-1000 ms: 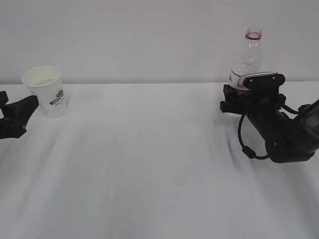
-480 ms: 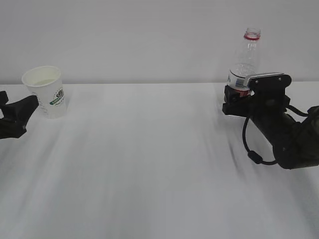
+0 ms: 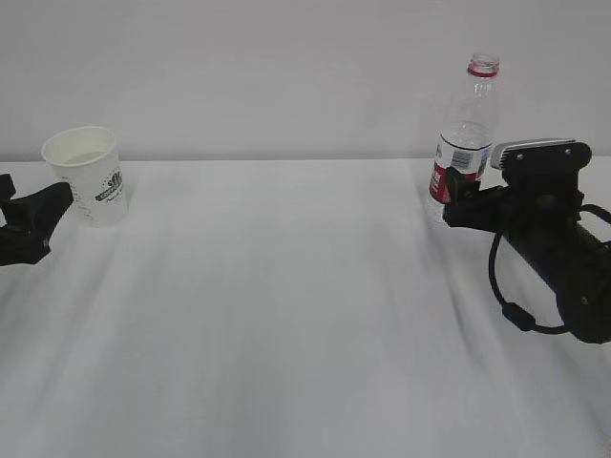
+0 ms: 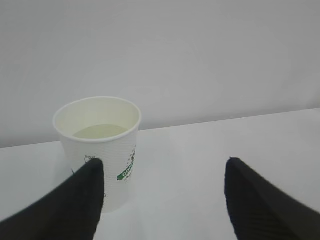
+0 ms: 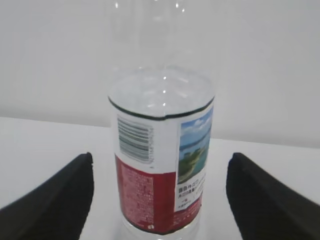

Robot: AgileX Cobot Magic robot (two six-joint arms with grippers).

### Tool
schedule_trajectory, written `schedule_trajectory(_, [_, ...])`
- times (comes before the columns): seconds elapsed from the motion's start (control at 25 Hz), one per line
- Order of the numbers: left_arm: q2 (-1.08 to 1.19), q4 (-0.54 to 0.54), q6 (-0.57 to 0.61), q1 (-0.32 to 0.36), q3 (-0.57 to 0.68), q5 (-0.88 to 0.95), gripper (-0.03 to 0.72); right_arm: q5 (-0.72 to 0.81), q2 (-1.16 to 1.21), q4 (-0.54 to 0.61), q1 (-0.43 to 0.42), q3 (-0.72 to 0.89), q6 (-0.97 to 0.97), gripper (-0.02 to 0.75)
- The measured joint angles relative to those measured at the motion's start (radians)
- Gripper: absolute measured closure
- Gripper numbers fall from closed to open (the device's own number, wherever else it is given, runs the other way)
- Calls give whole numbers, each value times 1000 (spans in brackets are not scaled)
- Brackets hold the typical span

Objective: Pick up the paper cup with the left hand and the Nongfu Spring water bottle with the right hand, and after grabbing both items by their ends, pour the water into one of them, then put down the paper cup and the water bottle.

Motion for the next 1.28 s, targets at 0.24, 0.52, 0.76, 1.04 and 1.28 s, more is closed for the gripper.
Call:
schedule_trajectory(0.24, [-32,0,0,0,0,2,143,4,-126,0,0,94,0,115])
schedule_trajectory(0.52, [-216,-2,0,0,1,91,151,44,-286,2,0,178,0,115])
schedule_trajectory(0.76, [-388,-3,-2,0,8,228,154,100,-417,4,0,231,0,115])
schedule_trajectory(1.04, [-584,-3,-10,0,10,389,154,171,-558,4,0,287,-2,116])
schedule_trajectory(1.28, [-744,-3,-14,0,12,538,154,270,-690,4,0,314,-36,122])
